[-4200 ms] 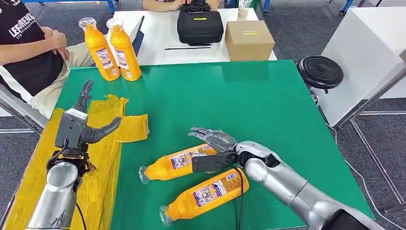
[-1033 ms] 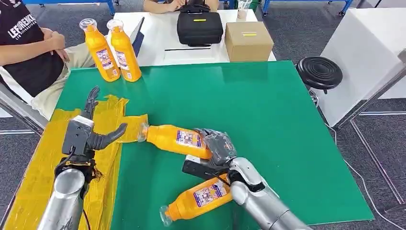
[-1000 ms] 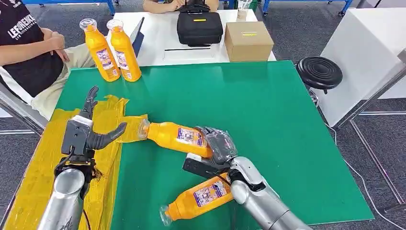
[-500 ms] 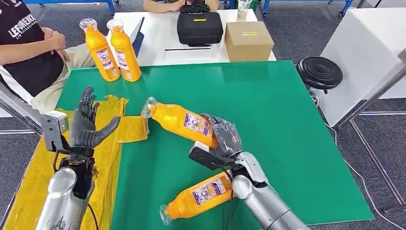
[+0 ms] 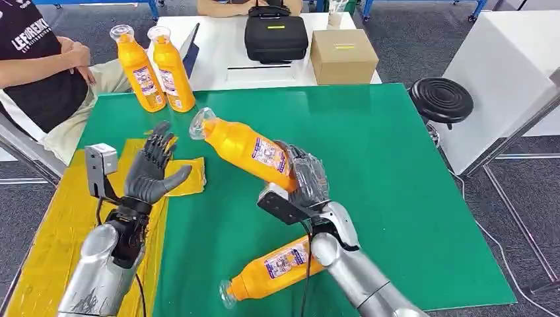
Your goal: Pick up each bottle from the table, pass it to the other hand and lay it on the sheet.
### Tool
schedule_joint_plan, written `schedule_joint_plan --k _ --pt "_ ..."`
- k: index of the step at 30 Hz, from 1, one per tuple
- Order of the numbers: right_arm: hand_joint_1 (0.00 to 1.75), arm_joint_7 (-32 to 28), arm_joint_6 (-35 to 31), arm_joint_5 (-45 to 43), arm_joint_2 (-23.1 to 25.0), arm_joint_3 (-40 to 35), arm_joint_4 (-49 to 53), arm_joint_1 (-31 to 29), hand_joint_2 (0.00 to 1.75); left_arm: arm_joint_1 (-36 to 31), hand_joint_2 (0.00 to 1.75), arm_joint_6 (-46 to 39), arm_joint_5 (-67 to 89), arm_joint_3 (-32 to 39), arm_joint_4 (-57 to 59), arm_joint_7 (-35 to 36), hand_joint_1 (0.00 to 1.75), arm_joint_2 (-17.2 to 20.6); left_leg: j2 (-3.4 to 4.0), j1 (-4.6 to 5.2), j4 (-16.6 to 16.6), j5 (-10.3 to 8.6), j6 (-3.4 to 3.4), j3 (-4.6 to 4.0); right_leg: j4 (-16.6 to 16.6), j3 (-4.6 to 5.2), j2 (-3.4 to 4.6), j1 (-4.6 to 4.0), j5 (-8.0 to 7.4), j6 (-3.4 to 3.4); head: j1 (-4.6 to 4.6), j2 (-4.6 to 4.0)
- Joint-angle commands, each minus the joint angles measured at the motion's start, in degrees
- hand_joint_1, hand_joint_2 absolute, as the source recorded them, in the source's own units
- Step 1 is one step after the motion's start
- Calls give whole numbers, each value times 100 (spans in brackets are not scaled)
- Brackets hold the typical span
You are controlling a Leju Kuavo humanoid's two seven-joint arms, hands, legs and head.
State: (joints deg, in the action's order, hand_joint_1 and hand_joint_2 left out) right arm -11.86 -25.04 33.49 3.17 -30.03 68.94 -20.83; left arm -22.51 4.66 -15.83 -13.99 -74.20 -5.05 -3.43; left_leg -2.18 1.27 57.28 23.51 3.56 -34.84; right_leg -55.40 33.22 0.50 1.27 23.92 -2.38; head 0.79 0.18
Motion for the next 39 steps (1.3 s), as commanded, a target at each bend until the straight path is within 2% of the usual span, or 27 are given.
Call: schedule_joint_plan --k 1,18,25,34,39 --pt "175 -550 613 -1042 62 -24 -439 -400 175 -551 175 20 -121 -832 709 2 0 80 10 -15 7 7 -26 12 5 -20 -8 -16 5 14 0 0" --pt "175 -549 626 -1047 53 -35 -433 -393 175 -542 175 18 -143 -836 704 1 0 111 8 -6 1 2 -14 1 2 -5 -3 -6 1 8 0 0" --pt "175 -799 1547 -1792 -137 27 -263 -456 175 -667 175 80 -194 -1098 707 -8 0 120 7 -13 10 7 -24 4 0 -13 -12 -14 7 13 -2 0" --pt "175 -876 2141 -2111 -85 -67 -562 -448 175 -671 175 198 -393 -1274 810 -105 0 97 15 -15 6 10 -29 14 5 -24 -7 -17 8 16 0 0" --pt "175 -876 1774 -1685 273 -171 -980 -501 175 -558 175 509 -866 -1404 443 -28 0 -81 27 -19 7 14 -34 16 5 -24 3 -21 7 19 -2 0"
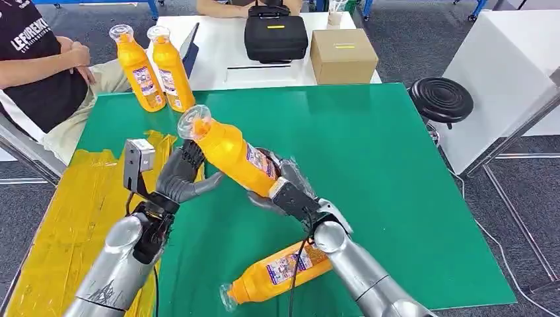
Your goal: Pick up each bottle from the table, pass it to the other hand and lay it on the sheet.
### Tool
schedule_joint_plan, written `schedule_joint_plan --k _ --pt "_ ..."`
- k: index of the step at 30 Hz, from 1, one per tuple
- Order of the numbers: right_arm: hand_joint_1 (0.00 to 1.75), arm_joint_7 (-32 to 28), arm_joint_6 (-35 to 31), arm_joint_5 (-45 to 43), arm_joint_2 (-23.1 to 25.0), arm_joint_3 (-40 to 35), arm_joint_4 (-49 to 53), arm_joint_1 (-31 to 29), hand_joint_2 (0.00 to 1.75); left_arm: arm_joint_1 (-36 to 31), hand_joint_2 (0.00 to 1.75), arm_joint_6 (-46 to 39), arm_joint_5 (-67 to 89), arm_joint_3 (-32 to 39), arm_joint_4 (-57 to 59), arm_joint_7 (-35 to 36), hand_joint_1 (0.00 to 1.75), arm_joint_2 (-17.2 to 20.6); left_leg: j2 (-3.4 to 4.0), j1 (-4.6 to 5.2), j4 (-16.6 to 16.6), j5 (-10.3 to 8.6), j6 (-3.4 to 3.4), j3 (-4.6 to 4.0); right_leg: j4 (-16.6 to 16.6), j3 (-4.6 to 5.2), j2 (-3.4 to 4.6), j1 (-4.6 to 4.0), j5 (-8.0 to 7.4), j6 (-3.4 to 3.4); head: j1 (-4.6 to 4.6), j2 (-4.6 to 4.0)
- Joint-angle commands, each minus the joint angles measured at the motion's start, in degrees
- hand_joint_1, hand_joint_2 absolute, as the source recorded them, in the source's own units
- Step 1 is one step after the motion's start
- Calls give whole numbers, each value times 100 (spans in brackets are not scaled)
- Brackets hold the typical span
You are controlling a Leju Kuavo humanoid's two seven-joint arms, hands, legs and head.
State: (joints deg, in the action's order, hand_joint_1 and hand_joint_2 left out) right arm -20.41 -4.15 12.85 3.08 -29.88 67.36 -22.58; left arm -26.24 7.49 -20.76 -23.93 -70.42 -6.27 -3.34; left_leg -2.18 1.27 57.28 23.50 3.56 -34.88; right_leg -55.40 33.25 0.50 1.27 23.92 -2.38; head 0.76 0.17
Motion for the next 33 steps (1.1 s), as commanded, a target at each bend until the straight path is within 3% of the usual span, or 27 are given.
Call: schedule_joint_plan --k 1,9,17,26,33 --pt "175 -21 -337 397 292 -188 -821 -331 175 -181 175 228 -394 -446 5 103 0 -135 16 -12 5 7 -22 8 3 -13 0 -13 4 12 2 0" --pt "175 20 -774 814 343 -105 -821 -396 175 -72 175 124 -579 -560 -441 128 0 -147 13 -7 4 6 -18 5 1 -9 0 -8 3 9 2 0" --pt "175 138 -1882 1508 510 80 -1079 -487 175 178 175 -63 -474 -889 -1082 50 0 -159 23 -18 8 15 -32 18 5 -25 0 -19 10 18 0 0" --pt "175 110 -1697 1541 671 -57 -1275 -579 175 82 175 -125 -466 -971 -966 53 0 -241 19 -14 6 9 -24 11 4 -15 0 -15 5 14 -2 0" --pt "175 126 -1387 1732 885 -611 -1265 -559 175 -86 175 -80 -711 -972 -714 120 0 -461 14 -15 9 10 -22 5 1 -10 -3 -16 6 12 2 0"
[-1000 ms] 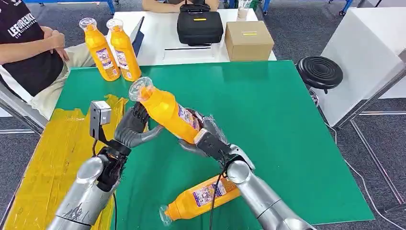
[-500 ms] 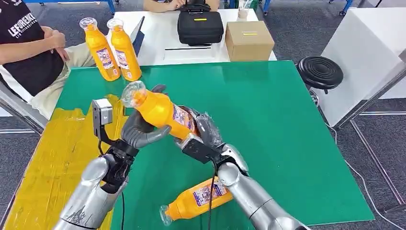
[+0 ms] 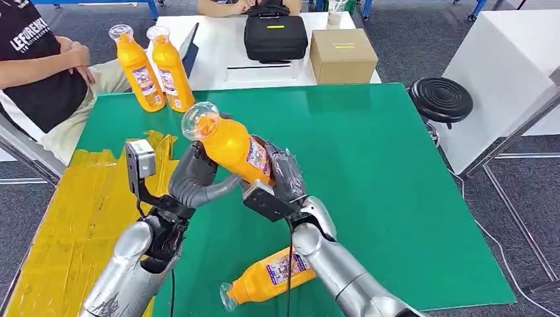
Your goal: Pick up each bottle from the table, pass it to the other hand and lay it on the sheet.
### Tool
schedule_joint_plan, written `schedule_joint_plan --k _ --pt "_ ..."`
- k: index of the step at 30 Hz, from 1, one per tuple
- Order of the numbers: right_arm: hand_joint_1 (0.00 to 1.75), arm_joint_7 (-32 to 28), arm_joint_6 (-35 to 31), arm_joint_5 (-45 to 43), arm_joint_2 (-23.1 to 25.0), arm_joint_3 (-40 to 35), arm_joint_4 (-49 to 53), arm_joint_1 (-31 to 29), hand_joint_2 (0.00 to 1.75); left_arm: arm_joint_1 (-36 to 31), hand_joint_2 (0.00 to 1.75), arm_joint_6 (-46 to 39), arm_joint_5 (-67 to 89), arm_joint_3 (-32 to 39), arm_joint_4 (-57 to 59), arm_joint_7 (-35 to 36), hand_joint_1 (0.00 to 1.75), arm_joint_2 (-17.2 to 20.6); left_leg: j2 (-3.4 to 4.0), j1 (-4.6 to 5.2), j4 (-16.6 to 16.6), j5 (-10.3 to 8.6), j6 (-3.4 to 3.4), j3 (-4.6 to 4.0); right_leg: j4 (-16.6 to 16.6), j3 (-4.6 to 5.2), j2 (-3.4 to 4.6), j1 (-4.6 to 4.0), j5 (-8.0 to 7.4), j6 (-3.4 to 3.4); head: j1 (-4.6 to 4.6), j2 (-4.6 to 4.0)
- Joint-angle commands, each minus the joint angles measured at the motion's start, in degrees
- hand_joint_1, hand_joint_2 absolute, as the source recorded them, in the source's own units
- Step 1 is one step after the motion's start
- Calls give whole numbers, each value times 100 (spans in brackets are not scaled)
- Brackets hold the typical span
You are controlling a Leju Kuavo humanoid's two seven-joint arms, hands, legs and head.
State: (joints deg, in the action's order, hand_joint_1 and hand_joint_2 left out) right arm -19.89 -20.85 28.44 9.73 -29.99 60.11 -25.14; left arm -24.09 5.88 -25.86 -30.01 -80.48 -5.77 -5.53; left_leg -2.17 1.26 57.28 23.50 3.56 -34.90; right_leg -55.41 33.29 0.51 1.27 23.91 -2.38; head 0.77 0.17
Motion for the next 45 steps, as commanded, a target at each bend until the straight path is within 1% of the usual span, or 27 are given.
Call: schedule_joint_plan --k 1,7,8,10,11,14,15,17,18,20,26,27,29,30,32,33,39,40,45 --pt "175 86 276 187 229 -620 -545 -292 175 -308 175 81 -203 -364 301 70 0 -244 19 -18 12 15 -29 13 2 -21 -2 -19 10 16 0 0" --pt "175 95 365 198 234 -775 -614 -297 175 -343 175 104 -312 -339 408 82 0 -258 4 -8 4 5 -16 6 3 -11 -9 -9 5 9 0 0" --pt "175 79 412 238 245 -883 -638 -289 175 -364 175 116 -355 -328 465 73 0 -267 9 -16 9 11 -26 13 4 -22 -11 -18 9 15 2 0" --pt "175 62 470 299 287 -1032 -675 -275 175 -397 175 136 -420 -298 548 54 0 -284 10 -13 6 8 -21 10 5 -16 -6 -14 5 11 0 0" --pt "175 54 528 335 311 -1147 -723 -306 175 -435 175 153 -449 -294 611 43 0 -300 16 -16 8 12 -27 15 5 -23 -5 -17 8 15 2 0" --pt "175 70 657 474 362 -1446 -872 -464 175 -523 175 187 -506 -301 687 33 0 -348 7 -9 5 4 -16 3 1 -7 -5 -10 4 9 0 0" --pt "175 99 721 498 363 -1544 -898 -520 175 -567 175 180 -512 -306 718 33 0 -363 13 -17 13 12 -27 8 -1 -15 -7 -18 9 15 0 0" --pt "175 141 807 547 329 -1632 -860 -541 175 -588 175 166 -518 -292 740 33 0 -360 8 -11 10 5 -17 -1 -1 -4 -5 -12 4 10 2 0" --pt "175 145 814 549 321 -1639 -849 -536 175 -585 175 163 -521 -280 741 31 0 -347 12 -17 14 11 -25 5 -1 -13 -7 -18 8 14 0 0" --pt "175 143 820 549 306 -1641 -841 -533 175 -573 175 165 -528 -269 740 26 0 -337 4 -11 6 3 -15 2 2 -8 -9 -12 4 9 0 2" --pt "175 152 887 555 268 -1690 -816 -535 175 -528 175 144 -530 -217 721 2 0 -326 5 -16 10 9 -25 9 2 -19 -15 -17 10 14 0 0" --pt "175 130 942 522 357 -1783 -1057 -668 175 -500 175 28 -425 -63 824 -101 0 -310 3 -13 8 6 -19 7 3 -16 -14 -14 9 12 2 0" --pt "175 117 966 512 395 -1830 -1126 -711 175 -525 175 -30 -389 -11 903 -127 0 -317 7 -11 4 3 -15 6 3 -11 -6 -11 5 9 0 0" --pt "175 113 974 502 407 -1843 -1146 -723 175 -533 175 -73 -354 11 922 -151 0 -320 12 -19 10 11 -28 14 4 -25 -10 -21 11 17 2 0" --pt "175 113 974 502 407 -1843 -1146 -723 175 -533 175 -73 -354 11 922 -151 0 -320 9 -12 5 4 -17 5 3 -11 -5 -13 4 10 2 0" --pt "175 113 974 502 407 -1843 -1146 -723 175 -533 175 -73 -354 11 922 -151 0 -320 14 -19 8 10 -27 13 5 -23 -6 -20 9 16 0 0" --pt "175 148 1073 490 455 -1955 -1118 -824 175 -520 175 -557 49 177 903 -373 0 -294 13 -10 6 5 -17 3 0 -8 -1 -11 5 10 0 0" --pt "175 187 1078 514 445 -1986 -1073 -832 175 -491 175 -601 106 210 850 -393 0 -272 18 -16 11 11 -25 9 -1 -16 -2 -17 10 15 0 0" --pt "175 245 1073 556 405 -2034 -967 -828 175 -450 175 -632 181 243 763 -404 0 -233 10 -10 5 3 -15 2 1 -7 -3 -10 4 9 -2 0"
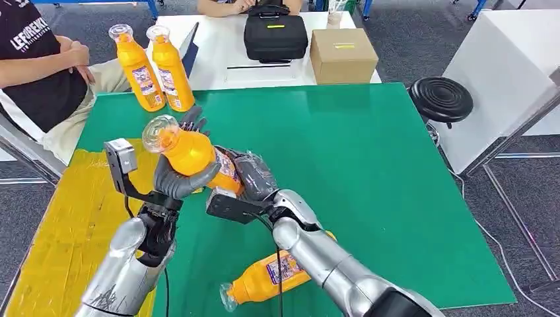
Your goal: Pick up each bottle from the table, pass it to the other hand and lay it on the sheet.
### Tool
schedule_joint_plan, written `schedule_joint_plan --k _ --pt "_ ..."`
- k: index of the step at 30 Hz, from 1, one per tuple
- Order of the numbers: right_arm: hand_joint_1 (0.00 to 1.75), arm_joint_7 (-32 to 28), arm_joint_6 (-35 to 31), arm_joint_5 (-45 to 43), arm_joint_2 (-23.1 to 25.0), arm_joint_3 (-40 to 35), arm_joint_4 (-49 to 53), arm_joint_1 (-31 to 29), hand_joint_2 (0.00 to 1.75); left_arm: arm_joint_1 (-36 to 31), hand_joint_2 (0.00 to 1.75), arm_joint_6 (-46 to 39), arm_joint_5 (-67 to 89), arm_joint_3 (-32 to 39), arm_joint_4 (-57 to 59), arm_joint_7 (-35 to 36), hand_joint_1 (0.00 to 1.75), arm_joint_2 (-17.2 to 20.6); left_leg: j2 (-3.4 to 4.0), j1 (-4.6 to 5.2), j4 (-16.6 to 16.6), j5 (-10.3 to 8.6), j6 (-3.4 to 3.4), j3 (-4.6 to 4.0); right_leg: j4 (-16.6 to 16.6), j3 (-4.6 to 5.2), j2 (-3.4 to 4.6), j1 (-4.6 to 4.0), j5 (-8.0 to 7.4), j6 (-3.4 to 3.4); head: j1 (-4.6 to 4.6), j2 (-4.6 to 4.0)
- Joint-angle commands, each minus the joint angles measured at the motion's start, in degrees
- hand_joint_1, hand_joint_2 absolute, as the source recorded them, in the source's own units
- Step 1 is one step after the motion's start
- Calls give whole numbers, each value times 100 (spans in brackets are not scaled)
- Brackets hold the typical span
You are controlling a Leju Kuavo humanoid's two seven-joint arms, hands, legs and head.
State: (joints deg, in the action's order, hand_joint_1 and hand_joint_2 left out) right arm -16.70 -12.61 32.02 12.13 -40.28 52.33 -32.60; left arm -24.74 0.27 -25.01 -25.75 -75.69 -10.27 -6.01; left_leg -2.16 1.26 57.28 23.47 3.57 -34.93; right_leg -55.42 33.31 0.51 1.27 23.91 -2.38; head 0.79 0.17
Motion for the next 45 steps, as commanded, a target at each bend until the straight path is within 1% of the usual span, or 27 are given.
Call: schedule_joint_plan --k 1,3,4,6,7,9,10,12,14,15,16,17,18,20,21,27,28,31,32,37,38,40,41,42,43,44,45 --pt "175 -48 253 207 133 -1023 -127 -72 175 -370 175 -82 114 -162 249 45 0 -171 13 -16 9 13 -26 13 3 -21 -6 -17 10 14 0 0" --pt "175 -14 275 220 80 -1065 -8 -53 175 -339 175 -101 141 -103 187 41 0 -126 6 -10 5 6 -16 3 2 -9 -5 -11 4 9 0 0" --pt "175 -12 276 220 78 -1066 -4 -53 175 -333 175 -95 135 -91 188 44 0 -110 12 -17 10 12 -26 10 3 -18 -7 -19 9 15 0 0" --pt "175 -12 276 220 78 -1066 -4 -53 175 -333 175 -95 135 -91 188 44 0 -110 7 -10 4 5 -16 2 2 -7 -5 -10 4 9 0 0" --pt "175 -12 276 220 78 -1066 -4 -53 175 -333 175 -95 135 -91 188 44 0 -110 13 -19 11 13 -28 11 3 -20 -6 -20 10 16 -2 0" --pt "175 -12 276 220 78 -1066 -4 -53 175 -333 175 -95 135 -91 188 44 0 -110 7 -11 6 6 -18 4 2 -10 -5 -12 5 11 -2 0" --pt "175 4 291 226 65 -1086 20 -50 175 -329 175 -94 135 -62 175 46 0 -108 13 -19 11 14 -28 11 2 -21 -7 -20 10 17 0 0" --pt "175 15 309 233 44 -1107 44 -47 175 -316 175 -103 126 -11 183 39 0 -96 7 -11 6 6 -18 4 2 -9 -6 -12 5 10 0 0" --pt "175 32 331 236 27 -1136 66 -31 175 -290 175 -105 125 47 185 36 0 -80 10 -16 8 10 -24 9 2 -16 -7 -16 8 14 -2 0" --pt "175 42 334 232 20 -1144 86 -20 175 -258 175 -107 104 91 168 -2 73 -86 5 -11 5 5 -17 2 3 -8 -6 -11 4 10 0 0" --pt "175 42 334 232 20 -1144 86 -20 175 -258 175 -107 104 91 168 -2 175 -86 10 -17 9 11 -26 9 3 -18 -8 -18 9 15 -2 2" --pt "175 47 331 228 10 -1147 93 -9 175 -228 175 -80 94 99 156 -28 175 -64 6 -9 3 4 -16 4 3 -8 -5 -10 4 9 -2 0" --pt "175 52 326 223 3 -1145 96 -6 175 -207 175 -59 83 107 147 -48 175 -50 13 -18 8 13 -28 13 4 -21 -7 -19 10 16 -2 0" --pt "175 62 315 203 2 -1124 83 -12 175 -183 175 -33 70 126 117 -74 175 -37 8 -12 3 7 -19 7 5 -13 -6 -13 5 11 -2 0" --pt "175 65 310 193 6 -1110 79 -25 175 -174 175 -29 63 148 82 -89 175 -30 14 -19 8 15 -29 17 5 -26 -6 -20 11 17 0 0" --pt "175 85 302 139 14 -1060 68 -40 175 -191 175 -25 41 220 11 -95 175 -20 7 -11 4 5 -18 4 3 -9 -5 -11 4 10 -2 0" --pt "175 87 299 134 13 -1056 70 -36 175 -189 175 -21 32 224 9 -96 175 -20 14 -18 9 13 -29 13 3 -21 -7 -19 10 17 -2 0" --pt "175 97 286 108 -9 -1041 115 -4 175 -164 175 -7 -2 237 -28 -99 175 -7 5 -13 4 7 -21 7 5 -14 -10 -14 6 12 -2 0" --pt "175 101 280 96 -21 -1030 139 13 175 -156 175 -6 -11 243 -47 -101 175 2 10 -21 9 14 -31 15 5 -25 -12 -22 11 18 0 0" --pt "175 111 272 38 -71 -973 223 54 175 -151 175 -10 -36 292 -114 -107 175 39 9 -21 9 15 -31 16 5 -27 -12 -22 13 19 0 0" --pt "175 111 272 38 -71 -973 223 54 175 -151 175 -10 -36 292 -114 -107 175 39 6 -15 5 9 -23 9 6 -17 -10 -16 8 14 -2 0" --pt "175 111 272 38 -71 -973 223 54 175 -151 175 -10 -36 292 -114 -107 175 39 14 -23 10 18 -35 22 6 -34 -11 -25 15 21 -2 0" --pt "175 115 273 8 -87 -941 277 77 175 -149 175 -14 -41 306 -131 -109 175 43 9 -16 6 11 -25 13 6 -22 -9 -18 9 15 -2 0" --pt "155 118 261 -28 -118 -898 352 103 175 -151 175 -43 -53 361 -169 -133 175 59 11 -18 7 14 -29 17 5 -26 -10 -20 12 17 0 0" --pt "56 121 251 -65 -166 -853 450 132 175 -153 175 -76 -54 425 -220 -157 175 89 11 -22 10 16 -34 19 6 -31 -13 -24 13 20 -2 0" --pt "0 127 230 -91 -224 -808 564 158 175 -149 175 -152 -12 506 -284 -210 175 124 13 -24 11 18 -38 23 5 -35 -13 -26 15 22 0 0" --pt "0 147 226 -113 -328 -743 779 206 175 -128 175 -202 15 630 -398 -237 175 186 8 -17 7 10 -25 10 5 -18 -10 -18 8 15 0 0"
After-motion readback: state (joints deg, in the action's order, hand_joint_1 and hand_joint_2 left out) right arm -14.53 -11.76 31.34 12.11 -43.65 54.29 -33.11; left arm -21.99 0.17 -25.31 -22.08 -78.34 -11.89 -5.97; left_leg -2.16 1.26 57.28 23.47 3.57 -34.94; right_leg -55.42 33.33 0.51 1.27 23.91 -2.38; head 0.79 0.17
